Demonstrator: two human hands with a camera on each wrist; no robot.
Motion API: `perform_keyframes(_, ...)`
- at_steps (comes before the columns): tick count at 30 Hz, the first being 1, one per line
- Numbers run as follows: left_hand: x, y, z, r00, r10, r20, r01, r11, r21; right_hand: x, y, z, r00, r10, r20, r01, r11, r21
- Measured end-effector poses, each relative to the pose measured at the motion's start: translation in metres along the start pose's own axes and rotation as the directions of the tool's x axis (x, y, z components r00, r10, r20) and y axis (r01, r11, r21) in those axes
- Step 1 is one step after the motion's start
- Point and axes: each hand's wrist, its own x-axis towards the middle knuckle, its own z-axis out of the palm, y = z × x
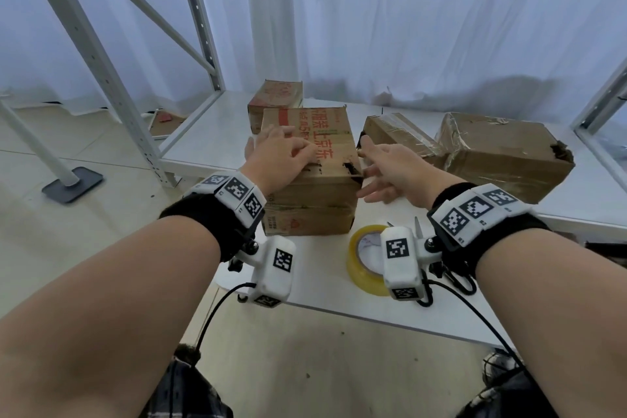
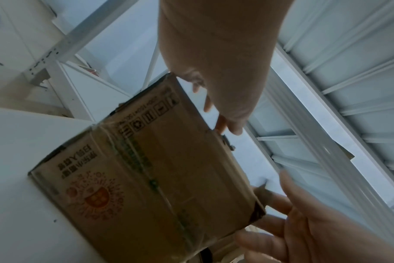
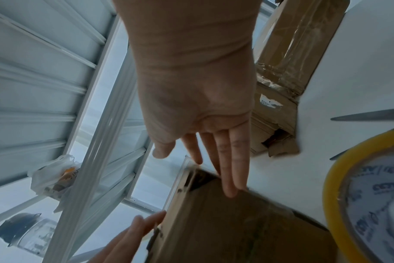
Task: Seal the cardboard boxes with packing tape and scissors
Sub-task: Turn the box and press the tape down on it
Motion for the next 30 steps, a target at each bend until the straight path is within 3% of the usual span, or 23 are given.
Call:
perform_keyframes(5,-0.011,0.005,-0.001,0.975,0.198,0.101,-0.195,0.980,-0.039,0.000,0.008,-0.015,0.986,-0.167,-0.024,0.165,0.983,-0.084)
perform_keyframes(10,-0.011,0.006,-0.003,0.971,0.228,0.074,-0.221,0.971,-0.096,-0.001,0.014,-0.014,0.974,-0.228,0.012,0.228,0.966,-0.123)
perform_keyframes(17,-0.012,0.011,-0.007,0.979,0.172,0.111,-0.162,0.983,-0.091,0.000,0.011,-0.007,0.968,-0.243,0.064,0.251,0.954,-0.164)
perform_keyframes(22,-0.018,0.011,-0.012,0.943,0.278,0.181,-0.207,0.920,-0.333,0.000,0.011,-0.007,0.969,-0.240,0.057,0.246,0.952,-0.181)
perform_keyframes(26,-0.022,0.013,-0.008,0.929,0.356,0.097,-0.318,0.906,-0.278,-0.004,0.012,-0.009,0.968,-0.228,0.101,0.244,0.953,-0.183)
perform_keyframes(30,-0.025,0.015,0.002,0.919,0.389,-0.065,-0.393,0.890,-0.230,-0.004,0.014,-0.012,0.955,-0.295,0.039,0.297,0.939,-0.174)
